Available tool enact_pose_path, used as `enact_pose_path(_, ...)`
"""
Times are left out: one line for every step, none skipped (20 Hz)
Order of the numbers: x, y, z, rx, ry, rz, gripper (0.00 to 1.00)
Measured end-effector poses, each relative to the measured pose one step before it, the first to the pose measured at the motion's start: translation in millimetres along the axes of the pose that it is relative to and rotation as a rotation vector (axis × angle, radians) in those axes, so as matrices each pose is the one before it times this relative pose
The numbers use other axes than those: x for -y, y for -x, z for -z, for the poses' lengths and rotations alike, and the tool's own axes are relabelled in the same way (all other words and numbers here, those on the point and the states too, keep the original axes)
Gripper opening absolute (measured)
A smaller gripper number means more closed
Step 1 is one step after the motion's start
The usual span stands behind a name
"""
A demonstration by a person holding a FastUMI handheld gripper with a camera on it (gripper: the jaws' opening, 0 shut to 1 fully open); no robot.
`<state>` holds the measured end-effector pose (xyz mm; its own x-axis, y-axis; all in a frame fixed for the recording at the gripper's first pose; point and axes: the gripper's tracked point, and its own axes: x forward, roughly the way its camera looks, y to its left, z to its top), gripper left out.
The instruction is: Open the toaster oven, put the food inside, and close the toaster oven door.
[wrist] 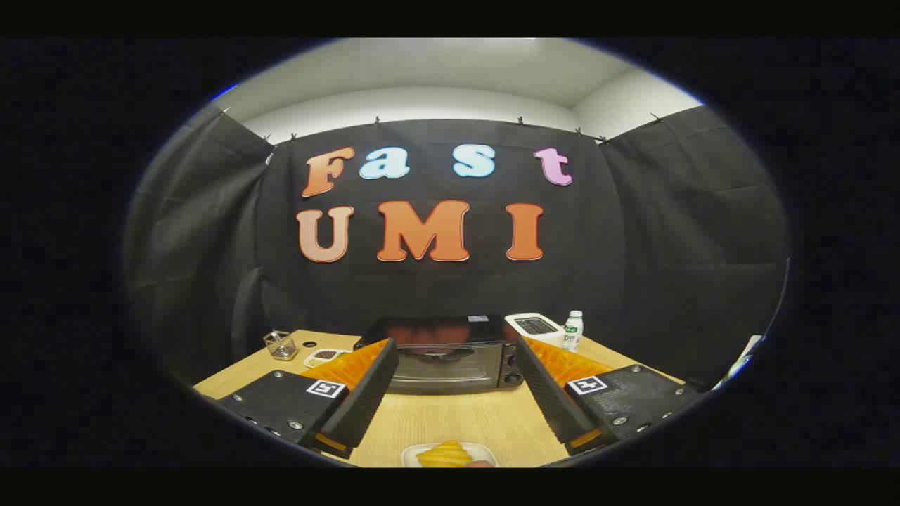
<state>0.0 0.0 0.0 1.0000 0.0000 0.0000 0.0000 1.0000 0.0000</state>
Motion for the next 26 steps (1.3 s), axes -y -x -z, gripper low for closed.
enact_pose_path(0.71,0.37,-0.66,0.0019,0.00653,0.00164,0.99)
enact_pose_path(2.1,0.38,-0.88,0.0031,0.00719,0.00643,0.99)
enact_pose_path(0.1,1.57,-1.23,0.00193,0.00444,0.00478,0.99)
enact_pose_path(0.79,0.13,-0.47,0.00188,-0.00076,0.00146,0.99)
enact_pose_path(-0.79,1.25,-0.36,0.00034,-0.00313,-0.0022,0.99)
enact_pose_path(-1.1,0.81,-0.36,-0.00112,-0.00411,-0.00351,0.99)
enact_pose_path(-1.28,0.26,1.21,-0.00221,-0.00295,-0.00321,0.99)
enact_pose_path(-0.44,-0.72,1.05,-0.00334,-0.00068,-0.00237,0.99)
enact_pose_path(-0.35,-0.71,1.51,-0.00392,0.00058,0.00073,0.99)
enact_pose_path(0.58,-1.16,1.95,-0.00355,-0.00012,0.00247,0.99)
enact_pose_path(-0.3,-0.58,1.32,-0.00334,0.00001,-0.00052,0.99)
enact_pose_path(-1.38,-1.28,0.97,-0.00283,-0.00081,-0.00157,0.99)
enact_pose_path(-1.06,-0.93,2.06,-0.00478,-0.00034,-0.00347,0.99)
enact_pose_path(-1.36,-0.89,2.48,-0.00587,0.00018,-0.00427,0.99)
enact_pose_path(-2.06,-2.0,1.05,-0.00449,0.00201,-0.00374,0.99)
enact_pose_path(-0.99,-0.94,0.5,-0.00286,0.00398,-0.00233,0.99)
enact_pose_path(-0.48,-0.41,0.24,-0.00062,0.00398,-0.00109,0.99)
enact_pose_path(-0.25,-0.66,0.12,0.00075,0.00316,-0.00081,0.99)
enact_pose_path(-1.51,-2.17,0.19,0.00078,0.00224,-0.00179,0.99)
enact_pose_path(-1.6,-3.41,-0.53,-0.00241,0.00128,-0.00214,0.99)
enact_pose_path(0.5,-1.3,2.83,-0.00558,0.00109,-0.00162,0.99)
enact_pose_path(0.01,-3.16,1.33,-0.00593,0.00091,-0.00042,0.99)
enact_pose_path(-1.32,-4.49,2.26,-0.00786,0.00019,0.00003,0.99)
enact_pose_path(-0.89,-4.33,2.19,-0.00866,-0.00132,0.00099,0.99)
enact_pose_path(-0.77,-5.42,2.04,-0.00897,-0.00007,-0.00205,0.99)
enact_pose_path(-2.03,-7.45,1.56,-0.01201,0.00822,-0.00205,0.99)
